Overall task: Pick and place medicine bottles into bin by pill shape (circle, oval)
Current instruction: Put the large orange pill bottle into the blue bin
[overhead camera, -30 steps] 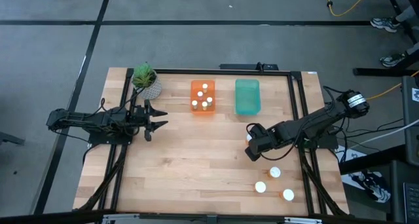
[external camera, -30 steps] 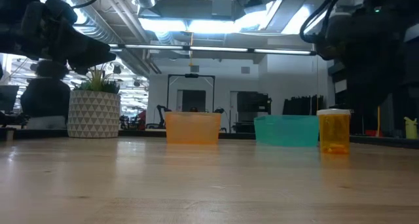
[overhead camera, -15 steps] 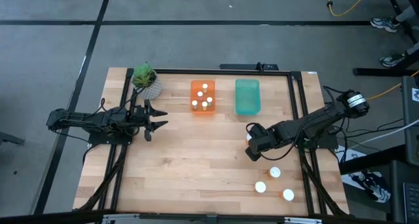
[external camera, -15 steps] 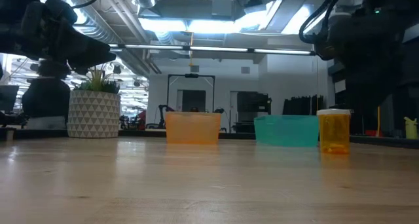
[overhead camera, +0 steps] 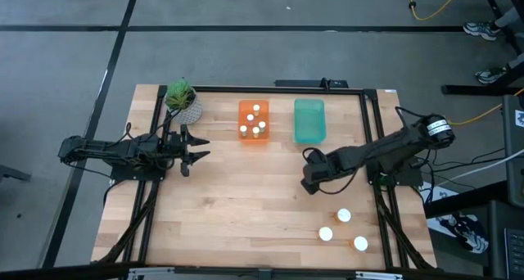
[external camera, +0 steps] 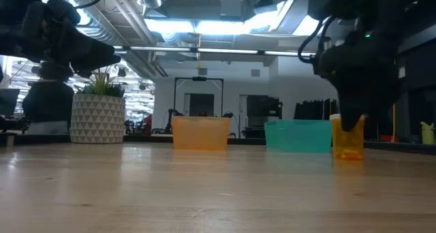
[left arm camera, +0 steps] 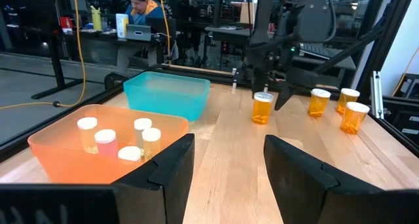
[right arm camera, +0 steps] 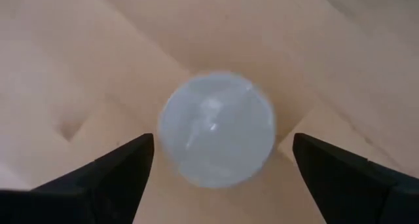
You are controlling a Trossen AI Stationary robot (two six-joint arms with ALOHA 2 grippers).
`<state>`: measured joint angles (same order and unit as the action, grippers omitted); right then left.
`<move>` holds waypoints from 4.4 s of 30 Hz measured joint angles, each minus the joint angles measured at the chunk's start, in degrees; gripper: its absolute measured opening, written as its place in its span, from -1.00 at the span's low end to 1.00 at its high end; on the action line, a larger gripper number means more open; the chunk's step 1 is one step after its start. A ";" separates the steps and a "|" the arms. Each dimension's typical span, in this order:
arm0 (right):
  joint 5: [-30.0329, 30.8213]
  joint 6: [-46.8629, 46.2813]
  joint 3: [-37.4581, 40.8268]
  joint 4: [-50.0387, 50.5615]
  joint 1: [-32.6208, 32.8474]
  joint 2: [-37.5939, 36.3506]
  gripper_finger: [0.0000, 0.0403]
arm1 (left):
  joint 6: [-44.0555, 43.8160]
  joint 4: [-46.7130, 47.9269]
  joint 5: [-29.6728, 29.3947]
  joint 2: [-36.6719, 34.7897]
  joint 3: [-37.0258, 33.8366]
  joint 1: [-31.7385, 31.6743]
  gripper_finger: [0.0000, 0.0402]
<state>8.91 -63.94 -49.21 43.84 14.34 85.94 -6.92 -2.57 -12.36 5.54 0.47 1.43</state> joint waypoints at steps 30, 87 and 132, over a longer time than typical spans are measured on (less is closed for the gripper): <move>1.47 2.32 -0.46 -0.69 -2.88 -0.31 0.03 | 0.00 0.00 0.00 0.02 0.00 -0.02 -0.12; -3.98 46.04 -20.44 -4.70 -50.29 16.82 0.08 | 0.00 0.02 0.00 0.02 0.00 0.00 -0.12; -2.89 33.71 -20.44 16.19 -37.26 -7.85 0.29 | 0.00 0.01 0.00 0.02 0.00 -0.02 -0.12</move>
<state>6.01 -30.23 -69.65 60.03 -22.91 78.09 -6.91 -2.56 -12.36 5.56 0.47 1.41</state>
